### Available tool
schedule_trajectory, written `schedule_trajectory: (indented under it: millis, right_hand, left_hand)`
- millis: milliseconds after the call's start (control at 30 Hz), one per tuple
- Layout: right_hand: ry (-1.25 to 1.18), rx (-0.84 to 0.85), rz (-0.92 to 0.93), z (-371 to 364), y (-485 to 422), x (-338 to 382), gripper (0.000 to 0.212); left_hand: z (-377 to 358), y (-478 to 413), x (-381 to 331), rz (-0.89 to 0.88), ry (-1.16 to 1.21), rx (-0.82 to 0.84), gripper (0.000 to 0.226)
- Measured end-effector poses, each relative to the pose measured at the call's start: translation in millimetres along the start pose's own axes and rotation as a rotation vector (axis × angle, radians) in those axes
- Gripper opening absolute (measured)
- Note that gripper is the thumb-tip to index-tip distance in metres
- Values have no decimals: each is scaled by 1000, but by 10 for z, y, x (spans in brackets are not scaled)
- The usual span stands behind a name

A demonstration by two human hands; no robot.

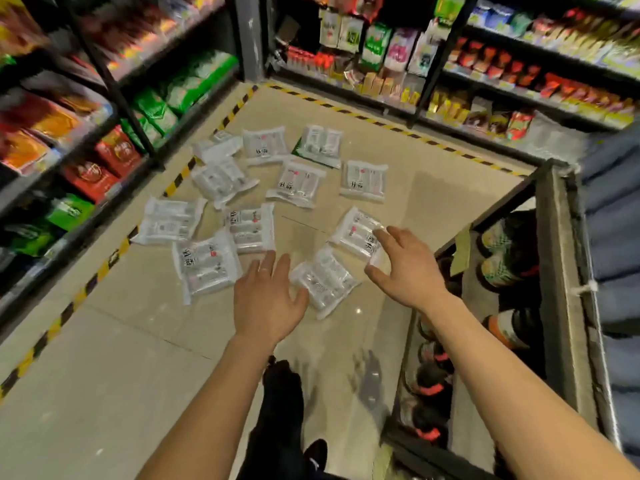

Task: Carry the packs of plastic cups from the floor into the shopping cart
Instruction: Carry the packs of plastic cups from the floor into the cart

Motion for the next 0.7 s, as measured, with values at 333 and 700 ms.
schedule_trajectory:
  millis: [333,700]
  right_hand:
    - [2,156,-15,-1157,-2084,-501,72]
    - [-43,418,37,-3542,-3567,-1338,75]
  left_hand:
    - [-1133,-1962,393,182,27,148,70]
    - [-3439,-3335,703,372,108,418,72]
Point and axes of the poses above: each hand's wrist, its own y-axis away from the middle knuckle, its own z-axis out of the back of the hand, x = y × z, the point moved 6 cm from there along -y, towards the middle knuckle, and after that the axes turned 4 degrees about x, right-handed, at the moved point
